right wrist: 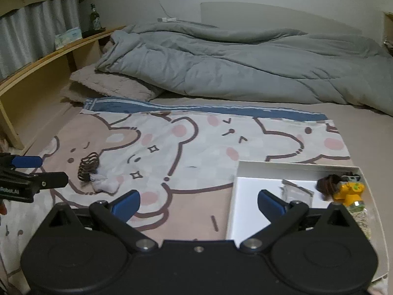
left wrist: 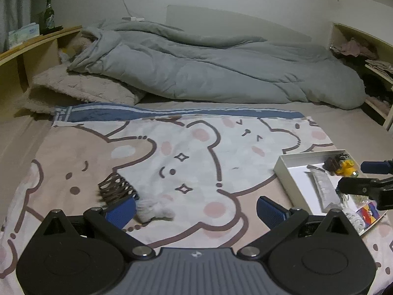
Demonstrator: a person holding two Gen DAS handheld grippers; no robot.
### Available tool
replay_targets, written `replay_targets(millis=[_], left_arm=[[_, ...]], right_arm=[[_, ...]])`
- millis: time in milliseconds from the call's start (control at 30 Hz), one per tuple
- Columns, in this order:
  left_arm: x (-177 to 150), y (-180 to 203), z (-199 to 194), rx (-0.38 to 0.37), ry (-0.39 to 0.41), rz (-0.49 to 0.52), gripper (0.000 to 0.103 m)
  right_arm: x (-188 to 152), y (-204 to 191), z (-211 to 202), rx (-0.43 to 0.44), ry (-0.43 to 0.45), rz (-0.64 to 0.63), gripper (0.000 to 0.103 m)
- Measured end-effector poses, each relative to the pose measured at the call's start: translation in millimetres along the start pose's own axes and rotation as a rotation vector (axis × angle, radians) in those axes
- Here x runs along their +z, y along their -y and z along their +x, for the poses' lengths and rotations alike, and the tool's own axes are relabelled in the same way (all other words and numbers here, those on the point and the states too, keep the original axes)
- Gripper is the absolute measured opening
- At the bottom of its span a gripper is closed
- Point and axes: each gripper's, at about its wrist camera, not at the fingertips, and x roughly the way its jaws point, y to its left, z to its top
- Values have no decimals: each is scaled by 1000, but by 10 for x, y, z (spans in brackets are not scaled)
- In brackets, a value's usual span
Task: Organize objects
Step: 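Lift both tools away from the tray toward the dark claw clip, then close the left tool on the dark claw clip while the right tool grasps the white cloth bundle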
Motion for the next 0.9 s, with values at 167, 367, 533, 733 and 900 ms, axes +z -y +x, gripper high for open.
replay_targets(millis=[167, 367, 533, 733, 900], left_arm=[[-32, -207, -49, 16, 2, -26, 103], [124, -509, -48, 43, 20, -74, 102], [311, -681, 145, 91, 16, -81, 100], [410, -898, 629, 115, -37, -160, 96], [337, -1068, 1034, 128, -105, -239, 95]], right_arm=[[-23, -114, -19, 49, 45, -31, 103], [15, -221, -7, 81, 119, -6, 103], [67, -288, 119, 96, 146, -17, 103], [42, -476, 506, 107, 118, -106, 103], [58, -679, 918, 171, 46, -145, 103]])
